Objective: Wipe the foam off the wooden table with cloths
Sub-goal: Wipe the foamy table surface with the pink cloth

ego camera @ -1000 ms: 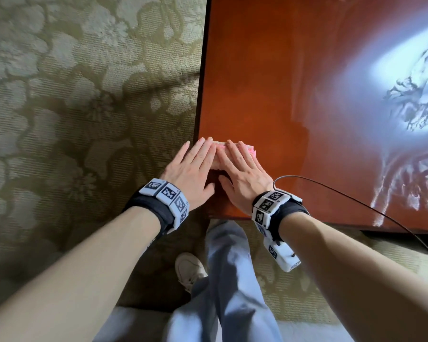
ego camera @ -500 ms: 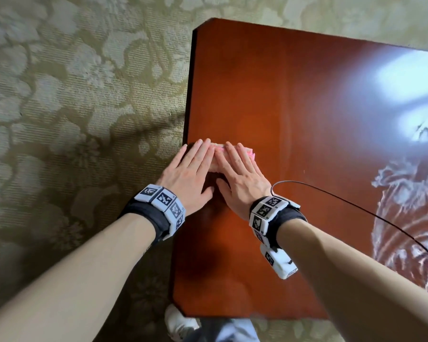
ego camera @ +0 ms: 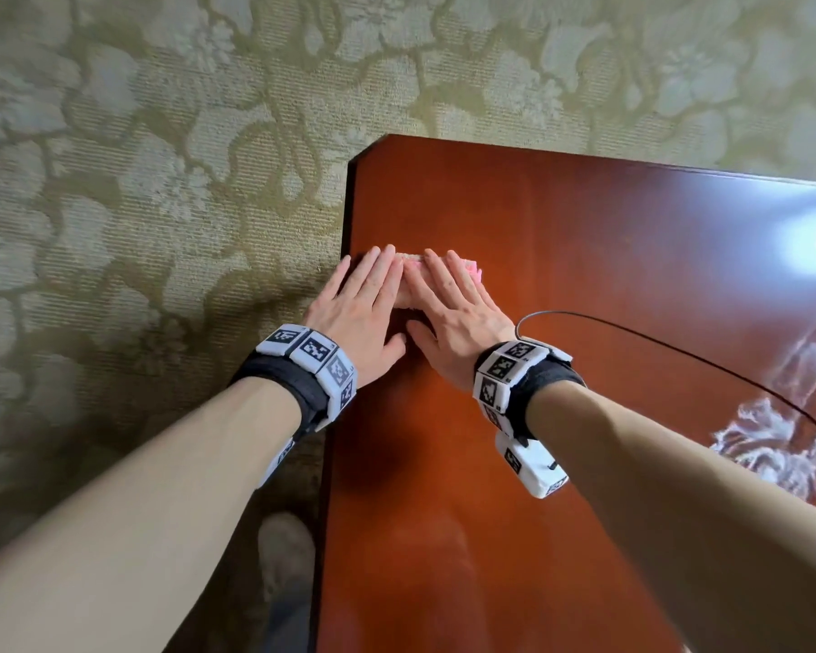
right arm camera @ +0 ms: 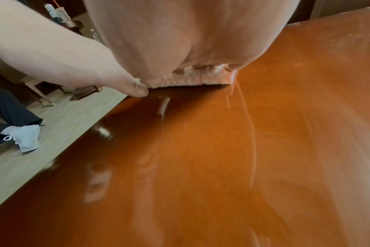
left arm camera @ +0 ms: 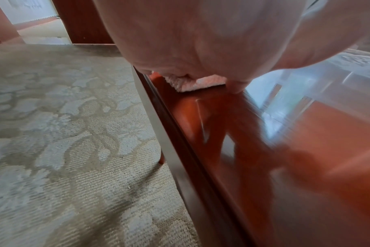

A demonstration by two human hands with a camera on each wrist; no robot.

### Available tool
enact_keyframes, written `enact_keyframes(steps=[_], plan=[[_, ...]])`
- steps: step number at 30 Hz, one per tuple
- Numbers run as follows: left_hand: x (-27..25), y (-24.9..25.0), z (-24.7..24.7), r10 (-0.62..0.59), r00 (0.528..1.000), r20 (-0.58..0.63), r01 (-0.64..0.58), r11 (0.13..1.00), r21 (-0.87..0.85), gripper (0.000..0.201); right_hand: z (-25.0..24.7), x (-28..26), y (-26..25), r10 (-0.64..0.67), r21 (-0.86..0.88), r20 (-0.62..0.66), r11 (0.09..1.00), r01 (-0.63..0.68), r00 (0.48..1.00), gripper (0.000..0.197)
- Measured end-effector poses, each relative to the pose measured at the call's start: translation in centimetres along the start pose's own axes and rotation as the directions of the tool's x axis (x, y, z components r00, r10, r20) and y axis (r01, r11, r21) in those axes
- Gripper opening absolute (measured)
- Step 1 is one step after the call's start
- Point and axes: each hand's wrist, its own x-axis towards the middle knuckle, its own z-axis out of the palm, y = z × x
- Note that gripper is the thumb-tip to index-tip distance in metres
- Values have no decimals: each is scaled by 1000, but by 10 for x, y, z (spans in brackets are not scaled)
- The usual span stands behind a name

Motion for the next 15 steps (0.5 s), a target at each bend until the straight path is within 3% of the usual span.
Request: enact_keyframes(steps=[15], plan=[[101,-50,-42,103,994,-24,-102,995,13,87,-32,91,30,104,11,-115,995,-104,988,68]])
